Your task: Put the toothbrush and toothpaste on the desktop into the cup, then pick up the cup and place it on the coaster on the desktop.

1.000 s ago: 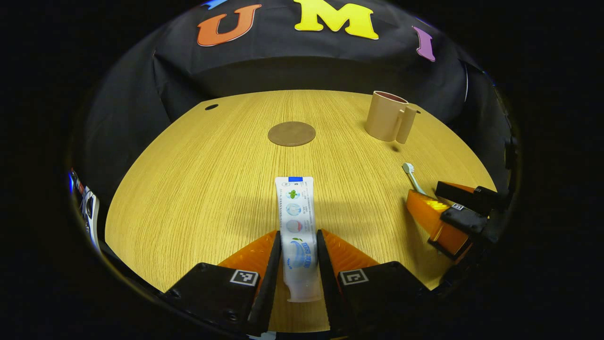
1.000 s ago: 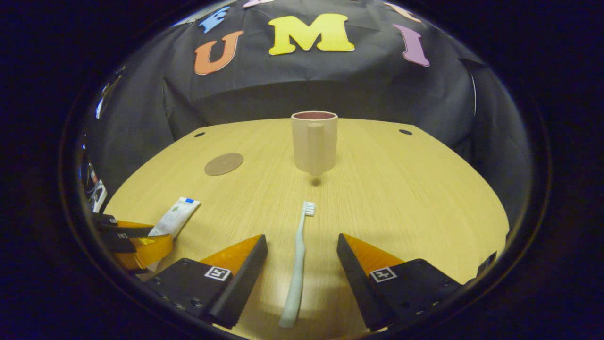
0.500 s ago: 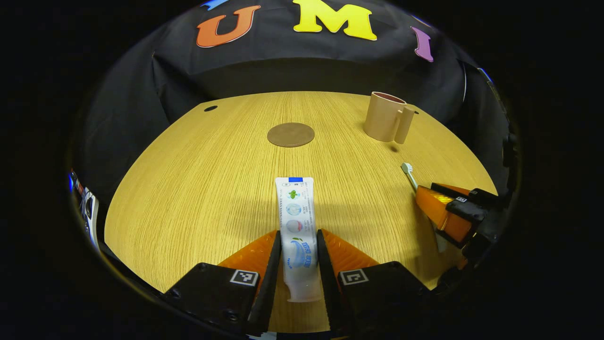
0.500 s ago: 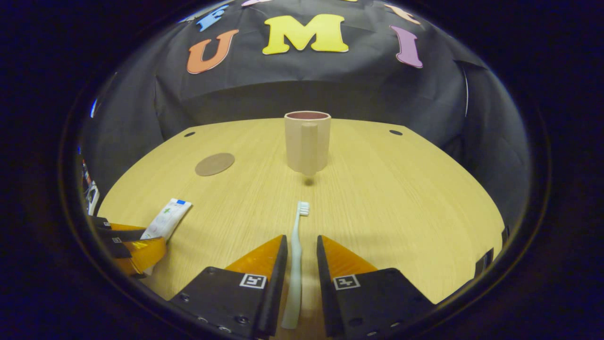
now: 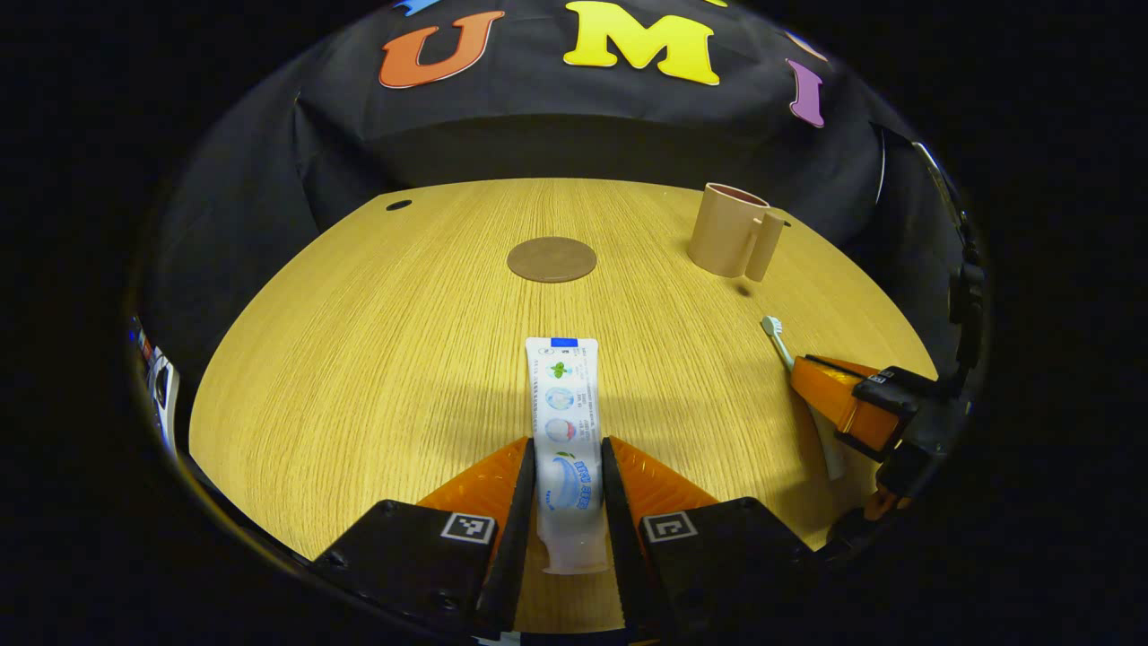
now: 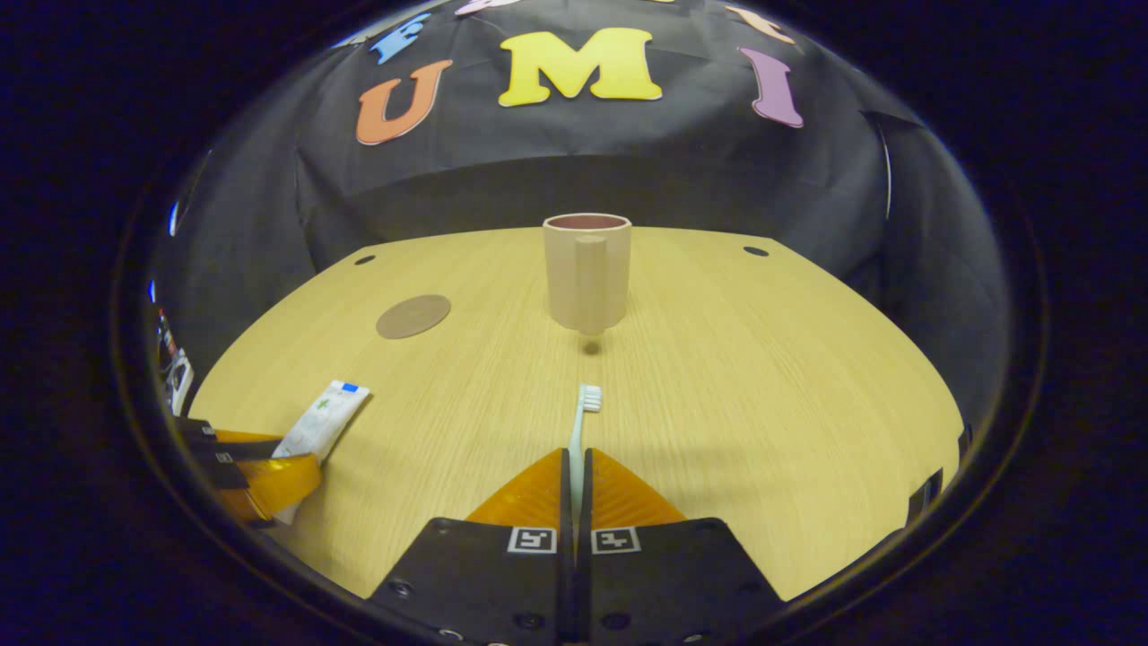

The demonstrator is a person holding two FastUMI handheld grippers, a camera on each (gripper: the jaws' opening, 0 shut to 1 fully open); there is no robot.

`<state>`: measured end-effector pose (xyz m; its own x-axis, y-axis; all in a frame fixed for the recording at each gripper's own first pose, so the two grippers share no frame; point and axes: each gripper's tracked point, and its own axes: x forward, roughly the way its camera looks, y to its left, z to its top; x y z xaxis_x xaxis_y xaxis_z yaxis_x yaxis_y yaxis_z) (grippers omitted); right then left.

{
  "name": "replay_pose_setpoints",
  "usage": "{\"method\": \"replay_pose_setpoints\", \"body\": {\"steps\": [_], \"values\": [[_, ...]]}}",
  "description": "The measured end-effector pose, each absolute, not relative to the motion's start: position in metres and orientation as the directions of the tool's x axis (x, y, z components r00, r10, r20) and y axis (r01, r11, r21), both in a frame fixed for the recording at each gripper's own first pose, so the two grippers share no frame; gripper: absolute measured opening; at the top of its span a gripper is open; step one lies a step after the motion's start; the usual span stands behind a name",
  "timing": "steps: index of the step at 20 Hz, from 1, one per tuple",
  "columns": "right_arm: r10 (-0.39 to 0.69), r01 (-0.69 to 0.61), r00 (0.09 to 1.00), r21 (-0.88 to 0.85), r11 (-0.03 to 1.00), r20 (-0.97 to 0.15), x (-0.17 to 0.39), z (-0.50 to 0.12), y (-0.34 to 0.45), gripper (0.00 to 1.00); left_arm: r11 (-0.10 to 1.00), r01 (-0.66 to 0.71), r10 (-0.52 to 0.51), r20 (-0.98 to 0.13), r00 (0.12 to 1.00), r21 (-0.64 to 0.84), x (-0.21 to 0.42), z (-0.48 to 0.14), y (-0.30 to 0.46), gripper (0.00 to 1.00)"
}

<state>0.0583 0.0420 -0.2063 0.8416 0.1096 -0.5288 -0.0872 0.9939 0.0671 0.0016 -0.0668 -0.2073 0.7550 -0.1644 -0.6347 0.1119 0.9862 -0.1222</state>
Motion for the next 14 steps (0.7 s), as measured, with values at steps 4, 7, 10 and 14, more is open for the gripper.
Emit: {"method": "replay_pose_setpoints", "body": {"steps": [4,7,10,14], "values": [[0.107,-0.103,0.871,0.034,0.994,-0.480,0.055,-0.192,0.035,0.00,0.982,0.099,-0.177,-0.615,0.768,-0.160,-0.001,-0.205,-0.067,0.39],[0.120,-0.112,0.884,0.043,0.993,-0.451,0.054,-0.177,0.031,0.00,0.983,0.082,-0.163,-0.578,0.800,-0.164,0.000,-0.193,-0.066,0.37],[0.129,-0.118,0.912,0.052,0.992,-0.388,0.055,-0.145,0.027,0.00,0.982,0.080,-0.157,-0.505,0.849,-0.171,-0.001,-0.169,-0.062,0.36],[0.157,-0.144,0.954,0.069,0.987,-0.255,0.067,-0.085,0.027,0.00,0.980,0.096,-0.160,-0.398,0.904,-0.176,0.011,-0.131,-0.062,0.37]]}}
